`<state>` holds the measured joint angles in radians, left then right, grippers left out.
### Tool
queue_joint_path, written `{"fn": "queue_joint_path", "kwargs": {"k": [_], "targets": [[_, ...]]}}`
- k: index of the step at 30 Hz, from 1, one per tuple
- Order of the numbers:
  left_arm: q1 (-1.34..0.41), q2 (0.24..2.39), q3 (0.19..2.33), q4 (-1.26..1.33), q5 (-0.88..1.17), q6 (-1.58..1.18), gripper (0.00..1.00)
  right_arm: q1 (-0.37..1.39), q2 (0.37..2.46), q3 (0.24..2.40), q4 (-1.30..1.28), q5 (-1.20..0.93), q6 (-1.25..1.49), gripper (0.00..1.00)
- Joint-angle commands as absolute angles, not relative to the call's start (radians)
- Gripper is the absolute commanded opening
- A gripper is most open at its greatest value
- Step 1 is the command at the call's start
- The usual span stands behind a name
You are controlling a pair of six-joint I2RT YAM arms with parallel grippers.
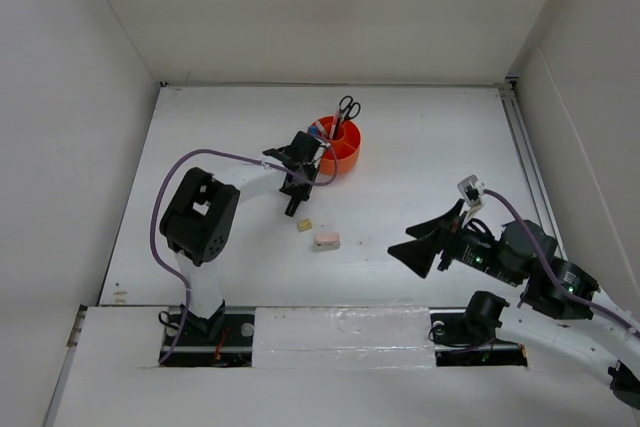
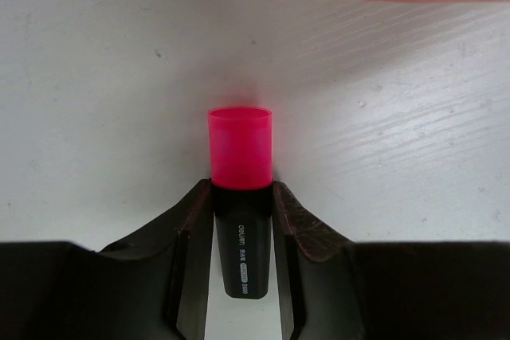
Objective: Sort the stationery into containers
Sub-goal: Pick up the stationery from the center of the board, then place the stationery in the storage box.
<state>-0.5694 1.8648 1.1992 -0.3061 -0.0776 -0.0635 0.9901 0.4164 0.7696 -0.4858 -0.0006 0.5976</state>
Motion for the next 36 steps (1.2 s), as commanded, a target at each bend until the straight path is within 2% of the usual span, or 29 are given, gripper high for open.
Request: {"fn": "queue_joint_path", "kwargs": {"k": [1, 12, 16, 20, 25, 30, 36], "targets": [[-0.56, 1.842, 1.16, -0.416, -0.213, -0.089, 0.0, 1.0, 0.407, 0.792, -0.453, -0.005, 0.581, 1.0], [-0.517, 1.6, 1.249, -0.471, -0.463, -0.326, 0.0, 1.0, 0.425, 0.782, -0.433, 0.031, 0.592, 1.0], [-0.517, 1.543, 1.301, -0.381, -0.462, -0.4, 0.0, 1.0, 0.434, 0.782, -0.433, 0.093, 0.604, 1.0], [-0.508, 1.461, 1.258, -0.139, -0.378, -0.41, 0.0, 1.0, 0.411, 0.791, -0.442, 0.135, 0.624, 1.0], [-0.508, 1.407, 1.158, 0.299, -0.224, -0.41, 0.0, 1.0, 0.4, 0.801, -0.46, 0.172, 0.633, 1.0], [-0.508, 1.506, 1.184, 0.478, -0.098, -0.399, 0.0, 1.0, 0.4, 0.836, -0.491, 0.196, 0.655, 1.0], [-0.508, 1.552, 1.094, 0.718, -0.136, -0.347, 0.0, 1.0, 0.382, 0.847, -0.546, 0.207, 0.686, 1.0]]}}
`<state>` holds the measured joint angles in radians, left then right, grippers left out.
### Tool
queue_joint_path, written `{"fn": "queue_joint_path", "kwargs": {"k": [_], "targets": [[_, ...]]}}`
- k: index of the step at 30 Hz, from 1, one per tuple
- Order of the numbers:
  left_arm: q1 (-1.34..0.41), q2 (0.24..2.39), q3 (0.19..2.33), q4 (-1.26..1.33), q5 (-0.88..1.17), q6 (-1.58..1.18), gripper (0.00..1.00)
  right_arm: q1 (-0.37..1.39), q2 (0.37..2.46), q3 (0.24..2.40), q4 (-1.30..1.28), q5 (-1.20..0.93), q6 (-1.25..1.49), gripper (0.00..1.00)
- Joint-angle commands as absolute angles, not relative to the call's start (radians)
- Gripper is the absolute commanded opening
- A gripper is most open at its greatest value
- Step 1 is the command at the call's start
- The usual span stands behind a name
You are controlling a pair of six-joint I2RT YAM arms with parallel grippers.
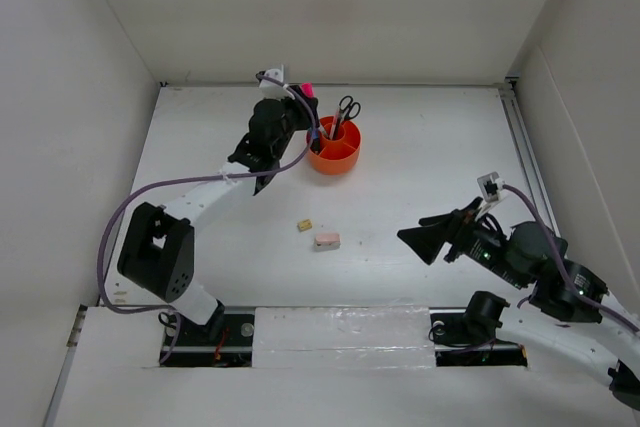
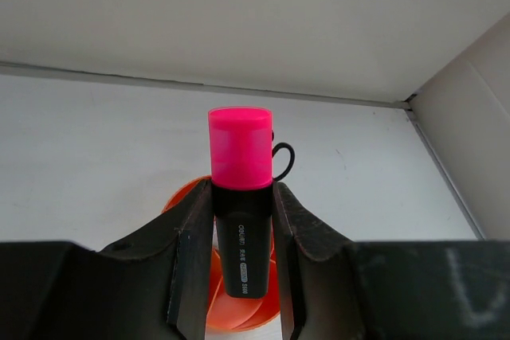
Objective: Sort the stationery into containers
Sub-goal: Place the stationery in the storage box.
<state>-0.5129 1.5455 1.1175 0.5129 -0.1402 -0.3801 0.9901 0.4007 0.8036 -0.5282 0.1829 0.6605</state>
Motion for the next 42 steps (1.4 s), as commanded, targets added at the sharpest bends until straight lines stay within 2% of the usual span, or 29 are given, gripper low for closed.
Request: {"fn": "queue_joint_path", "kwargs": {"k": [1, 16, 42], "targets": [[-0.508, 1.552, 1.094, 0.718, -0.137, -0.327, 0.0, 1.0, 0.382, 0.847, -0.546, 0.216, 0.686, 1.0], [-0.497, 1.632, 0.965, 0.925, -0.147, -0.291, 0.0, 1.0, 0.431, 0.865, -0.56, 0.196, 0.695, 0.99], [-0.488, 1.813, 0.957, 1.042, -0.153, -0.311, 0.0, 1.0, 0.44, 0.856, -0.56, 0.178, 0.704, 0.99]]}}
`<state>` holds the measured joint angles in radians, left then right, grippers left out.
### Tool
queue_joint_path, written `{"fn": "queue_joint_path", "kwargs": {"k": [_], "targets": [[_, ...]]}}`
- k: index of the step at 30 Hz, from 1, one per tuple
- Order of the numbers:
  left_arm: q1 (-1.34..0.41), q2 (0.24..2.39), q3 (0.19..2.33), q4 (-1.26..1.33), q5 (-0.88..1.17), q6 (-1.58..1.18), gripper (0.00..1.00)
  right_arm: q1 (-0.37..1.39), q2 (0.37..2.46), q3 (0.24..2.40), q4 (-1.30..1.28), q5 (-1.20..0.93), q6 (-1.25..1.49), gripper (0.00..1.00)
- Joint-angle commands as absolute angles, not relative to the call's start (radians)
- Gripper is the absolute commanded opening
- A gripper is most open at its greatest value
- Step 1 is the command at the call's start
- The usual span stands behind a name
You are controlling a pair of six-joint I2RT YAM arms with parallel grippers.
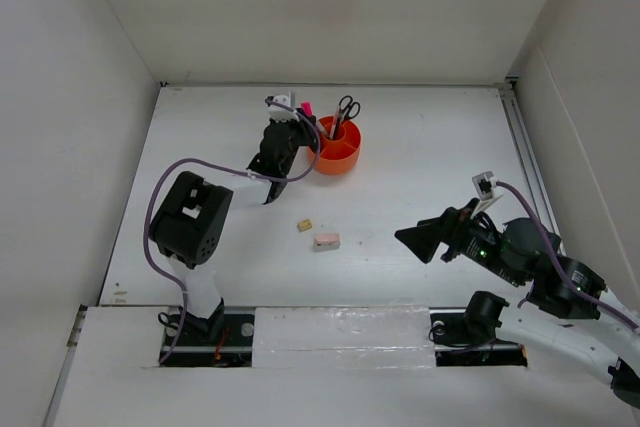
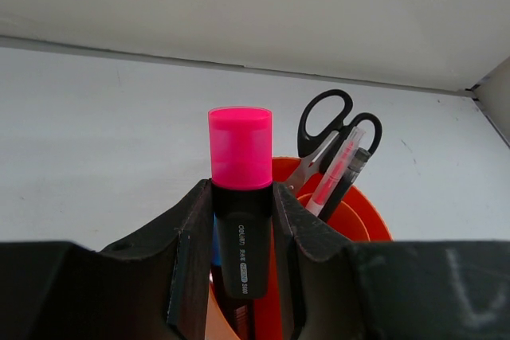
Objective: Sort the stationery into containers
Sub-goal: Place the stationery in the storage box.
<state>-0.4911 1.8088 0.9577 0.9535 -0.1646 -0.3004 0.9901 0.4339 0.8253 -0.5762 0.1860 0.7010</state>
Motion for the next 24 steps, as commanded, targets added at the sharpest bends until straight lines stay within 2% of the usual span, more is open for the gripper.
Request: {"fn": "queue_joint_path", "kwargs": {"k": [1, 24], "targets": [[-0.488, 1.813, 0.957, 1.042, -0.153, -0.311, 0.0, 1.0, 0.44, 0.856, -0.56, 0.178, 0.704, 0.99], [-0.488, 1.806, 0.874, 1.075, -0.135, -0.373, 0.0, 1.0, 0.44, 0.838, -0.542, 0.16, 0.704, 0.99]]}}
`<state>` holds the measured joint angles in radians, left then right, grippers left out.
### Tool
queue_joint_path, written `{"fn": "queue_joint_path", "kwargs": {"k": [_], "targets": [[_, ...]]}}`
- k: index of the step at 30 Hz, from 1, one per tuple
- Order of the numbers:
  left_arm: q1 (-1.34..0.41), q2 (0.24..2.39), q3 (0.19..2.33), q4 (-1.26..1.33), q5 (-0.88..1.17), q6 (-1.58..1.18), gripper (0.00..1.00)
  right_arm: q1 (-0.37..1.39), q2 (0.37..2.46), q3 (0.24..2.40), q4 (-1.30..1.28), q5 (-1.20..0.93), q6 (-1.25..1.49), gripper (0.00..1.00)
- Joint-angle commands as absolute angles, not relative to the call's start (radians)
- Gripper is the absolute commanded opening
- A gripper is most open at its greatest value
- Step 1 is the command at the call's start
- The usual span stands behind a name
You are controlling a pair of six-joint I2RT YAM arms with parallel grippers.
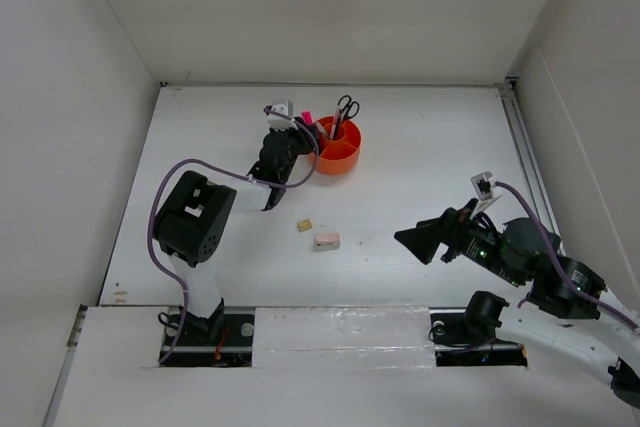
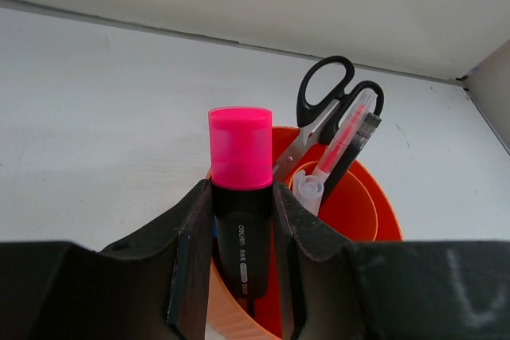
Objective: Sort the stationery into containers
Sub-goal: Place the stationery in the storage box.
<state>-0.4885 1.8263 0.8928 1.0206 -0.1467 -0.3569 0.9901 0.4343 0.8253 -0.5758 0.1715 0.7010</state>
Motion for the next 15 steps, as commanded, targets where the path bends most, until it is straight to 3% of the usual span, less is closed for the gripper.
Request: {"fn": "queue_joint_path", "kwargs": {"k": [1, 15], "targets": [[-0.488, 1.805, 0.874, 1.075, -0.135, -0.373, 0.0, 1.0, 0.44, 0.838, -0.541, 0.16, 0.704, 0.99], [-0.488, 1.805, 0.856, 1.085, -0.103, -0.391, 0.02, 1.0, 0.44, 0.838, -0.541, 0.15, 0.704, 0.99]]}}
